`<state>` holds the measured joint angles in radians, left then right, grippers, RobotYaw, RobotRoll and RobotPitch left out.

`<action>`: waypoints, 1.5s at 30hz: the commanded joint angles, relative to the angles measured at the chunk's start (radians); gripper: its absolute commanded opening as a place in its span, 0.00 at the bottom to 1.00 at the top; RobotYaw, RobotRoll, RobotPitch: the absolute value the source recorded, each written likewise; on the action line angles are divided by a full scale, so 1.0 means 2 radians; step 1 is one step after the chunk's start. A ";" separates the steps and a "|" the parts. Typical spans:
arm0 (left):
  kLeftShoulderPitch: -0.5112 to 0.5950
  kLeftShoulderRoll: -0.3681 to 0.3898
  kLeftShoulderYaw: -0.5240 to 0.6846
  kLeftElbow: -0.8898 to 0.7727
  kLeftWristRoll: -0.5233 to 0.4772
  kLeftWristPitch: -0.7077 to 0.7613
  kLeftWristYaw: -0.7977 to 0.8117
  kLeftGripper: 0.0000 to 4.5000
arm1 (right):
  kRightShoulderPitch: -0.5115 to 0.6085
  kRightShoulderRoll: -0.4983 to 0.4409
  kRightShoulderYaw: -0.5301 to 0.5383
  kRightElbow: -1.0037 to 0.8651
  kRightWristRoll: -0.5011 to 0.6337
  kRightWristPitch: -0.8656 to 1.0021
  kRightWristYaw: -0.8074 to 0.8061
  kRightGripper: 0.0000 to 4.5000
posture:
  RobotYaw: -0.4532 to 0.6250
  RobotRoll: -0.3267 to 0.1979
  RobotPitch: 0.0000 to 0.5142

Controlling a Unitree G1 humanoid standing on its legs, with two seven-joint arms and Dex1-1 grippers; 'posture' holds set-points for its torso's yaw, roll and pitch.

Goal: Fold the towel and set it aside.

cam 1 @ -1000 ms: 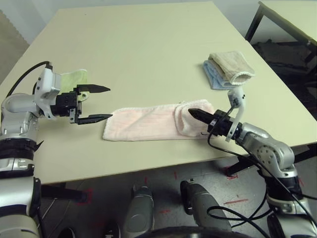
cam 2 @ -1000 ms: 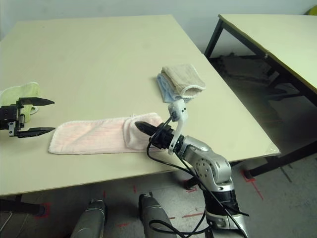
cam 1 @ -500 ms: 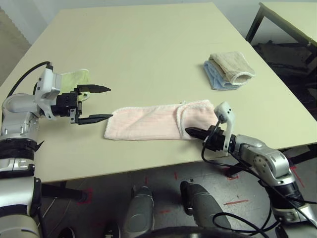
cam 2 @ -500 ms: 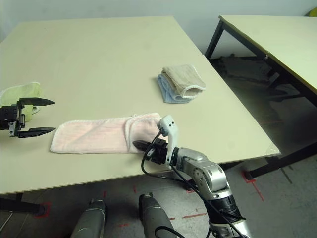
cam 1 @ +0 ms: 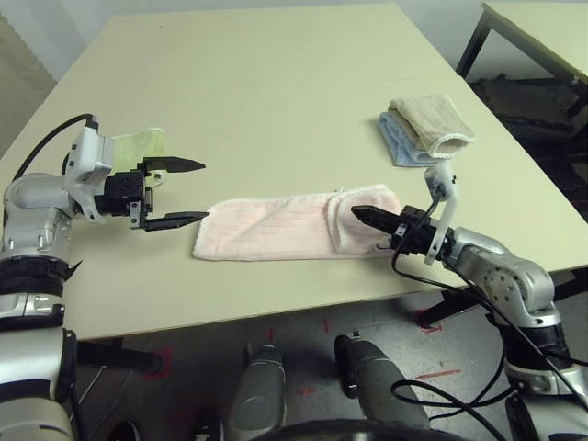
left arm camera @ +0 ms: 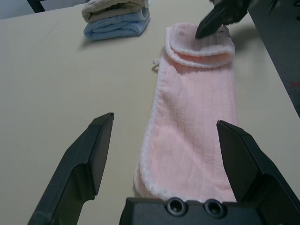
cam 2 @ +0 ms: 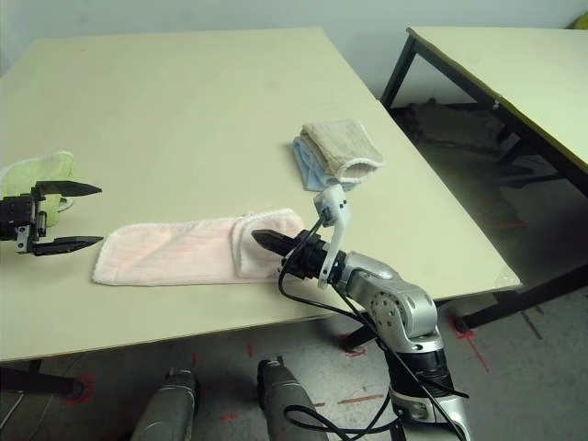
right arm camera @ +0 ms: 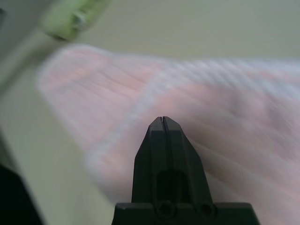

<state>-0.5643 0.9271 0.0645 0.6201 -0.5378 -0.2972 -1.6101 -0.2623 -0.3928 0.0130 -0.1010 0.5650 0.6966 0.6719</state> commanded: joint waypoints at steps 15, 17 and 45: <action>-0.001 0.002 0.002 0.002 0.007 0.000 -0.002 1.00 | -0.020 0.016 -0.081 -0.013 0.083 -0.017 0.024 0.01 | 0.44 0.62 0.30; -0.003 0.002 0.002 0.005 0.008 0.000 -0.002 1.00 | -0.025 0.014 -0.084 -0.016 0.084 -0.017 0.016 0.01 | 0.43 0.62 0.30; 0.004 -0.003 0.012 -0.002 0.008 0.002 -0.002 1.00 | -0.070 0.038 -0.045 -0.003 0.036 0.006 -0.002 0.01 | 0.45 0.62 0.29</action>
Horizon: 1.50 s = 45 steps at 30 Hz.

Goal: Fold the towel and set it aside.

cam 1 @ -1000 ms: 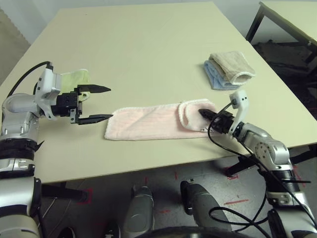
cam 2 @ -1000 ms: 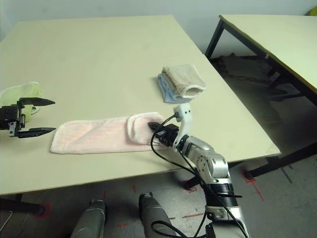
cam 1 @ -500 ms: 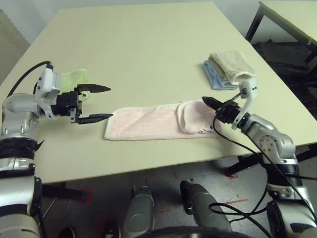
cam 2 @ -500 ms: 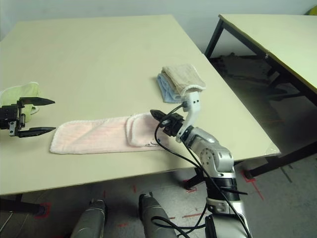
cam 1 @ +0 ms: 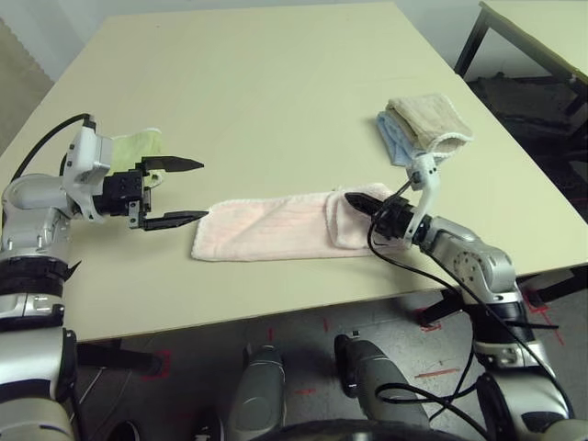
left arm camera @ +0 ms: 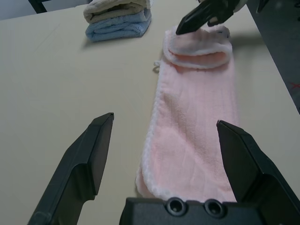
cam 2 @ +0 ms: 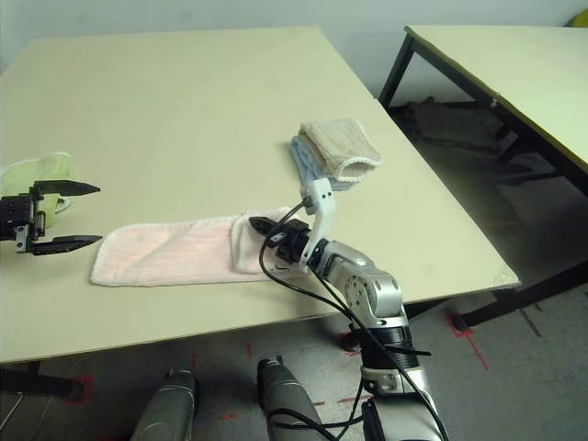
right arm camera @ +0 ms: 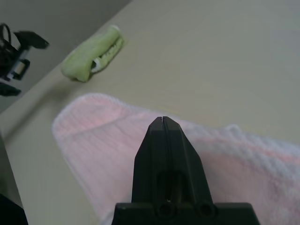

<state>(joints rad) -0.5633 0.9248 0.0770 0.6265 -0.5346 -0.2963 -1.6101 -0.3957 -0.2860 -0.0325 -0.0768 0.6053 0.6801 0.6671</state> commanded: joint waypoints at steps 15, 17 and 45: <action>0.010 0.019 -0.019 0.013 0.009 -0.004 -0.002 1.00 | 0.100 -0.211 -0.035 -0.013 0.012 -0.154 0.309 0.75 | 0.43 0.62 0.28; 0.010 0.024 -0.026 0.019 0.009 -0.006 -0.002 1.00 | 0.095 -0.217 -0.044 0.004 0.031 -0.161 0.351 0.91 | 0.43 0.62 0.28; -0.049 0.063 -0.140 0.051 0.049 0.660 -0.002 1.00 | 0.061 -0.278 0.009 0.044 0.030 -0.301 0.474 1.00 | 0.40 0.62 0.28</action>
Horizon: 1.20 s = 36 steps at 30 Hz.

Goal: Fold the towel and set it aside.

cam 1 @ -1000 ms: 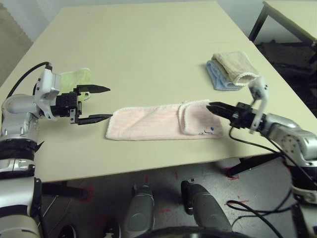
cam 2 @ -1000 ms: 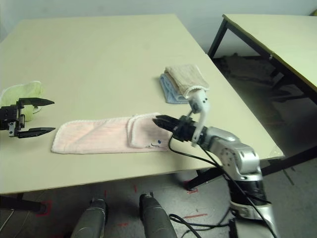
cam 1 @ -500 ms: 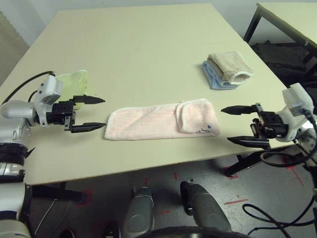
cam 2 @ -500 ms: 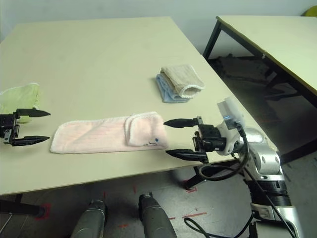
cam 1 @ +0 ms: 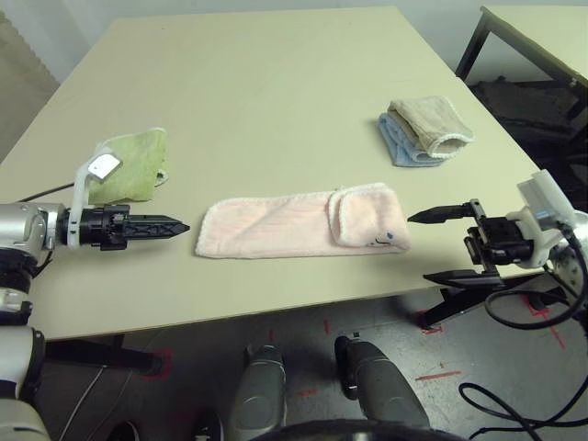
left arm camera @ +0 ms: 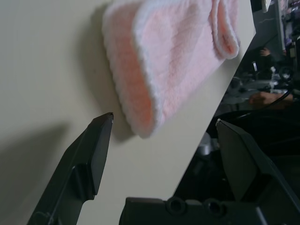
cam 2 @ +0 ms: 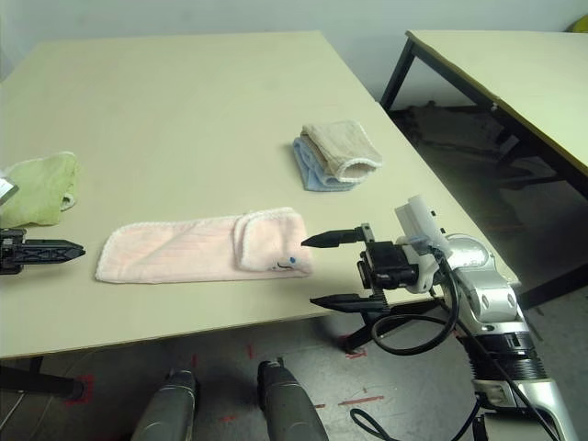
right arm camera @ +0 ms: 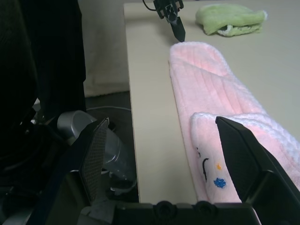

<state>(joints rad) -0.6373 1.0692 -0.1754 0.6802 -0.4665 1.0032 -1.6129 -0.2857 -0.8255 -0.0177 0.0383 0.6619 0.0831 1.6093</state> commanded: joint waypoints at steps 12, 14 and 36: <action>-0.068 -0.069 -0.032 0.121 0.082 -0.044 -0.001 1.00 | 0.014 0.000 0.000 -0.053 -0.008 0.005 0.001 1.00 | 0.39 0.62 0.29; -0.080 -0.086 -0.027 0.134 0.091 -0.055 0.003 1.00 | 0.013 0.000 0.000 -0.054 -0.008 0.008 0.000 1.00 | 0.39 0.62 0.29; -0.101 -0.119 -0.036 0.166 0.100 -0.057 -0.001 0.05 | 0.019 0.003 -0.007 -0.053 -0.008 0.025 -0.016 1.00 | 0.39 0.62 0.30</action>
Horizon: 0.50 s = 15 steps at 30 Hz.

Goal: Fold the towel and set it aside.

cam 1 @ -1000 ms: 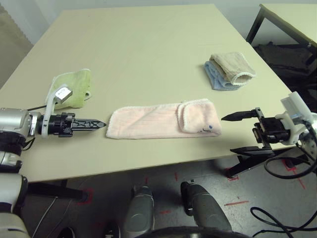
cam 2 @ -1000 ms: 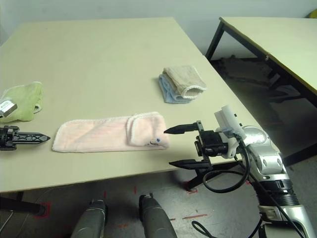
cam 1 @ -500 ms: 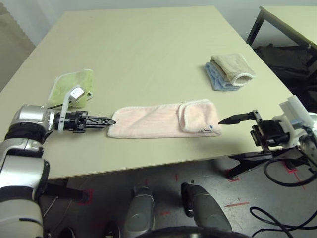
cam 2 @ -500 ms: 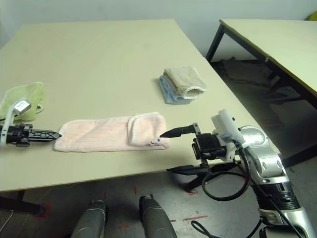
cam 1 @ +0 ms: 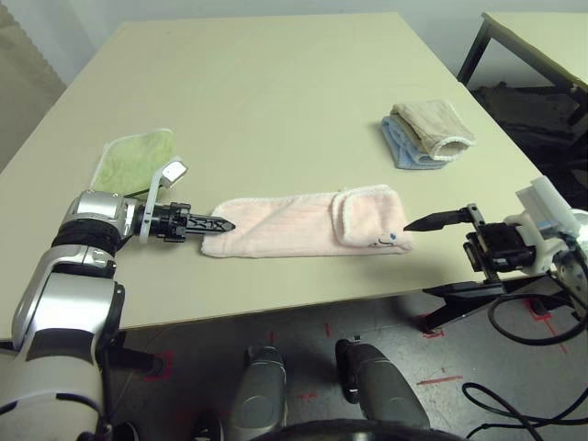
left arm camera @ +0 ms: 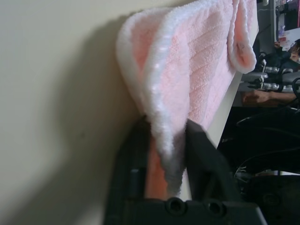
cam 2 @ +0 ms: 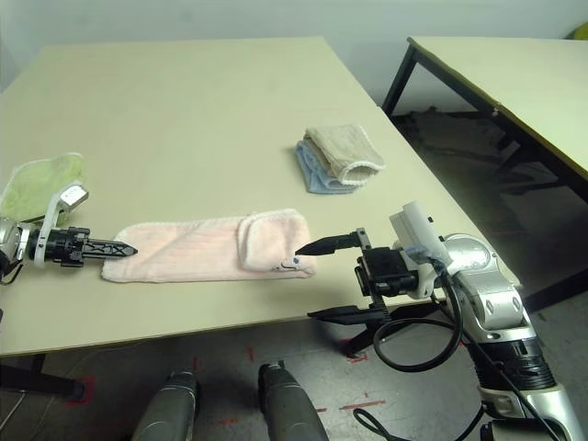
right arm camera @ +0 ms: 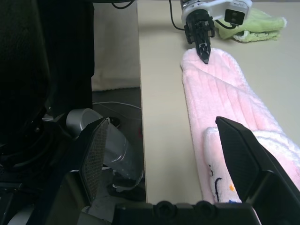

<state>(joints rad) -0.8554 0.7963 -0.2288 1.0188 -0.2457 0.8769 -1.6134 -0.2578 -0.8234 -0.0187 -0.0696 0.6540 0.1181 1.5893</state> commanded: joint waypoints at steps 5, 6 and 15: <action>0.015 0.047 -0.017 -0.005 -0.029 0.008 -0.001 0.01 | -0.003 0.014 -0.023 0.010 0.018 0.055 -0.050 1.00 | 0.40 0.62 0.31; 0.017 0.057 -0.018 -0.006 -0.035 0.010 -0.001 0.01 | -0.002 0.016 -0.027 0.009 0.022 0.065 -0.058 1.00 | 0.40 0.62 0.31; 0.045 0.138 -0.051 -0.030 -0.078 0.012 -0.001 0.01 | 0.022 0.031 -0.031 -0.010 0.007 0.069 -0.090 1.00 | 0.40 0.62 0.30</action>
<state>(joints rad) -0.7780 1.0465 -0.3052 0.9757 -0.3897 0.9036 -1.6155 -0.2243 -0.7616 -0.0718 -0.0724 0.6856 0.2661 1.4154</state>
